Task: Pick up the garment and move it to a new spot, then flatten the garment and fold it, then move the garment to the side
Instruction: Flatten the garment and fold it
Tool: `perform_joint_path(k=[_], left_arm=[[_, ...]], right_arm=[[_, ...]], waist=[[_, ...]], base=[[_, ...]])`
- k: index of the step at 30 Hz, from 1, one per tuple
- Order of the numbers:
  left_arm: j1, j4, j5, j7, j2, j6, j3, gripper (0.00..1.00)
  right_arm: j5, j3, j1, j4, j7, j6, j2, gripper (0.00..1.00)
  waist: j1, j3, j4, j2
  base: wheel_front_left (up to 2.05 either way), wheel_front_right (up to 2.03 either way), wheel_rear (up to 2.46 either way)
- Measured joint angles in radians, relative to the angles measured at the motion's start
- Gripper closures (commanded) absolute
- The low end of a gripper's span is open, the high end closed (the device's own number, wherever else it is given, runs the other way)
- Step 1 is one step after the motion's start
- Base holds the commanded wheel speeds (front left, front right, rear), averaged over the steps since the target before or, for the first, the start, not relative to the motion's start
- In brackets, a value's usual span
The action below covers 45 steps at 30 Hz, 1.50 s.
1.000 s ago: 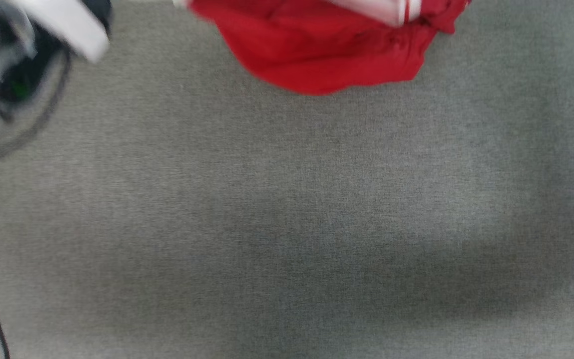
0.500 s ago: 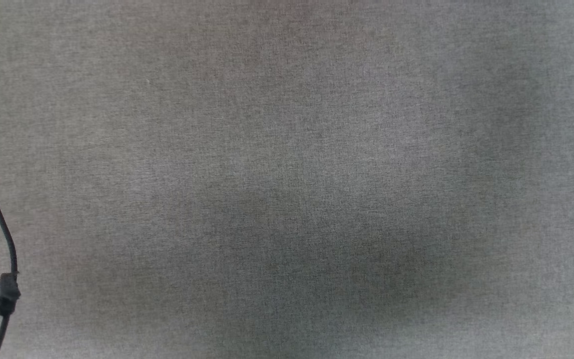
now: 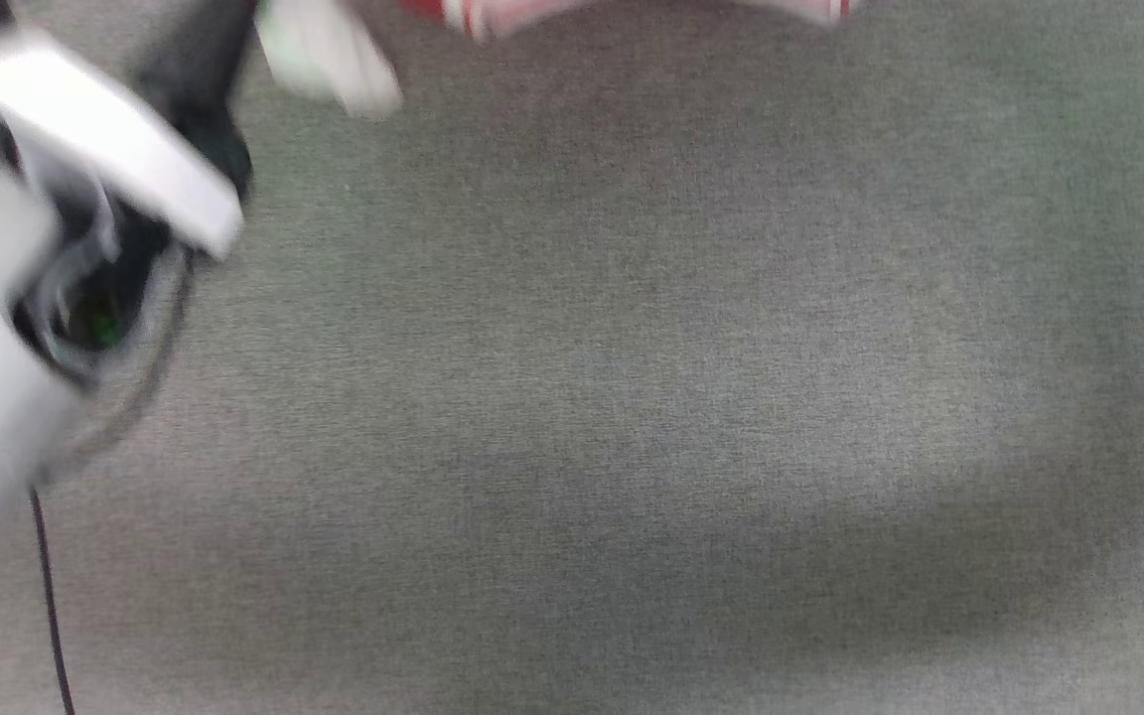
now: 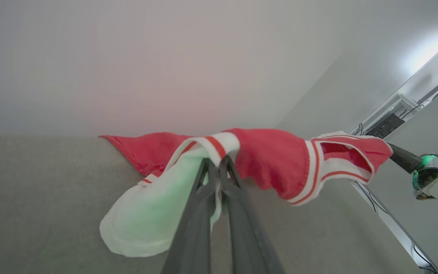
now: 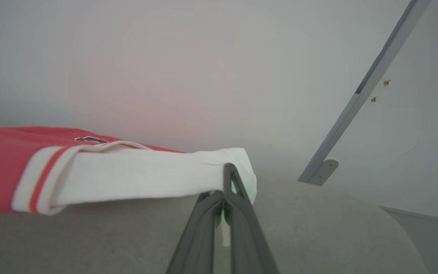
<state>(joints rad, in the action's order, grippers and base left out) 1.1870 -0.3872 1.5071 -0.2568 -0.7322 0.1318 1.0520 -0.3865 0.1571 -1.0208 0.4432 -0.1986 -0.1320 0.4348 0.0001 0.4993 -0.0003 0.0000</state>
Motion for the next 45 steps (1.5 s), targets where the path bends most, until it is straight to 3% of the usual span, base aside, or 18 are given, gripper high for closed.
perform_joint_path(k=[7, 10, 14, 22, 29, 41, 43, 44, 45], left_arm=[[-0.310, 0.177, -0.030, -0.003, -0.057, 0.000, 0.006, 1.00], [-0.421, 0.252, -0.062, -0.003, -0.086, 0.000, 0.001, 1.00], [-0.547, 0.331, -0.095, -0.004, -0.143, 0.000, -0.012, 1.00], [-0.768, 0.476, -0.128, -0.004, -0.253, 0.000, -0.014, 1.00], [-0.888, 0.561, -0.154, -0.004, -0.285, 0.000, -0.033, 1.00], [-0.844, 0.495, -0.185, 0.000, -0.185, 0.000, -0.016, 1.00], [-0.834, 0.487, -0.188, 0.000, -0.176, 0.000, -0.012, 1.00], [-0.828, 0.485, -0.188, 0.000, -0.171, 0.000, -0.011, 1.00], [-0.821, 0.484, -0.188, 0.000, -0.164, 0.000, -0.008, 1.00]], right_arm=[[-0.120, -0.086, 0.448, -0.295, -0.198, 0.000, 0.090, 1.00], [-0.156, -0.140, 0.629, -0.429, -0.302, 0.000, 0.100, 1.00], [-0.185, -0.225, 0.837, -0.606, -0.415, 0.000, 0.092, 1.00], [-0.222, -0.354, 1.146, -0.849, -0.591, 0.000, 0.012, 1.00], [-0.239, -0.432, 1.265, -0.943, -0.646, 0.000, -0.036, 1.00], [-0.193, -0.315, 1.189, -0.822, -0.654, 0.000, -0.013, 1.00], [-0.187, -0.312, 1.182, -0.820, -0.646, 0.000, -0.011, 0.63], [-0.186, -0.314, 1.180, -0.821, -0.646, 0.000, -0.010, 0.13], [-0.186, -0.322, 1.176, -0.826, -0.646, 0.000, -0.009, 0.00]], waist=[[0.0000, -0.052, 0.024, 0.0000], [0.0000, -0.077, 0.030, 0.0000], [0.0000, -0.103, 0.038, 0.0000], [0.0000, -0.109, 0.042, 0.0000], [0.0000, -0.107, 0.057, 0.0000], [0.0000, -0.092, 0.071, 0.0001], [0.0000, -0.085, 0.076, 0.0001], [0.0000, -0.081, 0.079, 0.0000], [0.0000, -0.077, 0.084, 0.0000]], base=[[0.00, 0.00, 0.00], [0.00, 0.00, 0.00], [0.00, 0.00, 0.00], [0.00, 0.00, 0.00], [0.00, 0.00, 0.00], [0.00, 0.00, 0.00], [0.00, 0.00, 0.00], [0.00, 0.00, 0.00], [0.00, 0.00, 0.00]])
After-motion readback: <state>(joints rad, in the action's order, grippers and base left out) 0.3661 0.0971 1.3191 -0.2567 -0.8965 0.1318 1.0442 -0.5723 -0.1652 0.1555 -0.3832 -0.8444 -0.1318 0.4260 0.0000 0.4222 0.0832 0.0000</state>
